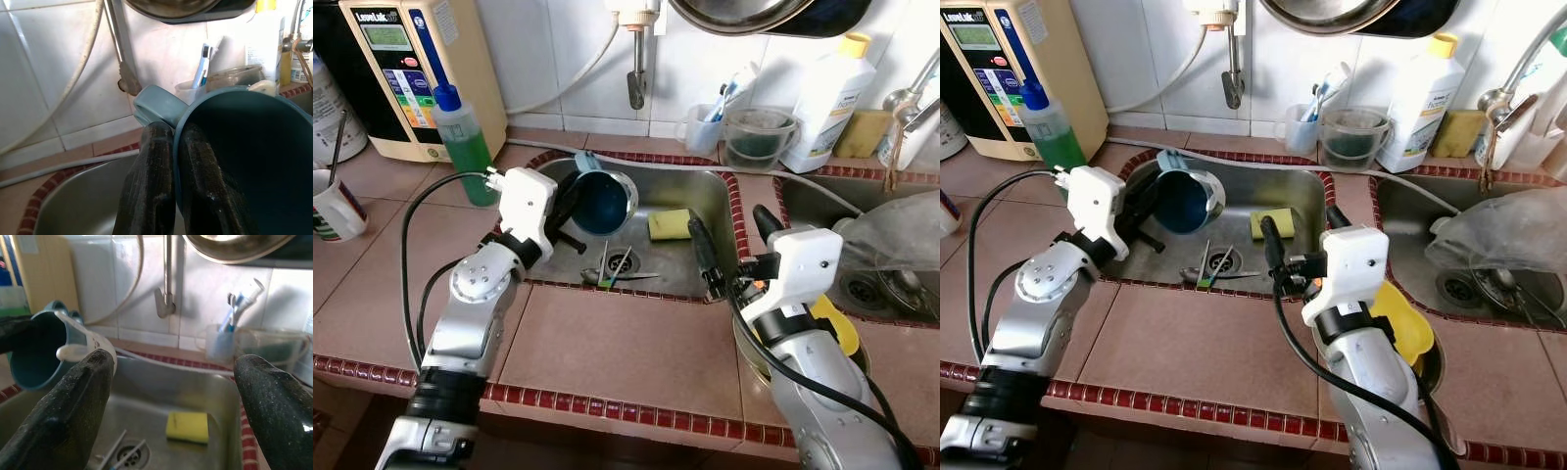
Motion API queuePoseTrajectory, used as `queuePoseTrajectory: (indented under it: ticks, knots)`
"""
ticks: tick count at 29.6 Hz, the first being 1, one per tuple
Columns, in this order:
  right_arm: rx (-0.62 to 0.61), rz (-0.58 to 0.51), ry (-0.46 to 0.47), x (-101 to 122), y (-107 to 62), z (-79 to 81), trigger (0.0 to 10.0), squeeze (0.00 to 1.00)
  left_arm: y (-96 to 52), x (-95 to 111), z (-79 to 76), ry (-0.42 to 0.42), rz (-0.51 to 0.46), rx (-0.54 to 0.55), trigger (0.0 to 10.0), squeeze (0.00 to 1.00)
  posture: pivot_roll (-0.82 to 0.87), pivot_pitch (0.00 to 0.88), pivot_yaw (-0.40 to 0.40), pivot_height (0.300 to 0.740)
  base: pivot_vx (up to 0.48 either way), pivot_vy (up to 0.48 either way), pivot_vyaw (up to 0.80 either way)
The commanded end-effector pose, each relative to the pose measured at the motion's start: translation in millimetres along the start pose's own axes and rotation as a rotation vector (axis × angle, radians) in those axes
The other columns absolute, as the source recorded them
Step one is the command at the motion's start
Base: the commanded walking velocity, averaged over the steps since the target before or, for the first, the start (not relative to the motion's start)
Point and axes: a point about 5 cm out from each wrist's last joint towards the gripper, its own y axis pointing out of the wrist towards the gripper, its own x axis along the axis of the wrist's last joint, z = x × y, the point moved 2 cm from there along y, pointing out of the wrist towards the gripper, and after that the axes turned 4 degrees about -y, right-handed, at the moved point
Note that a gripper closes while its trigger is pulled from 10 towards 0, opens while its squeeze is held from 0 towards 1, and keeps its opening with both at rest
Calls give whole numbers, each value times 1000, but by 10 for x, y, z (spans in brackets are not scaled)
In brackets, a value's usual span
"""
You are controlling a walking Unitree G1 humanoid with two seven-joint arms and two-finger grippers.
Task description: Kitchen organization
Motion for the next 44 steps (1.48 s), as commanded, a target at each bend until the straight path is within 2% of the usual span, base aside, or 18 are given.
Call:
queuePoseTrajectory:
  ticks: [1,11,16,17,31,44]
  knots:
    - [10,8,1,42,-55,29,10000,0,50,13,-13,27,-6,-34,10000,0,-225,144,57,740,0,0,0]
    - [11,64,-11,59,-208,27,10000,0,211,-127,-84,49,28,-96,10000,0,-255,160,71,740,0,0,0]
    - [23,89,1,71,-275,49,10000,0,262,-276,-102,97,90,-118,10000,0,-264,167,73,740,0,0,0]
    - [27,100,9,72,-302,56,10000,0,267,-313,-89,122,112,-119,10000,0,-263,171,72,740,0,0,0]
    - [60,144,51,103,-402,93,10000,0,346,-385,171,212,195,-27,10000,0,-267,183,62,740,0,0,0]
    - [75,149,69,172,-459,88,10000,0,365,-369,245,233,203,-29,10000,0,-282,176,57,740,0,0,0]
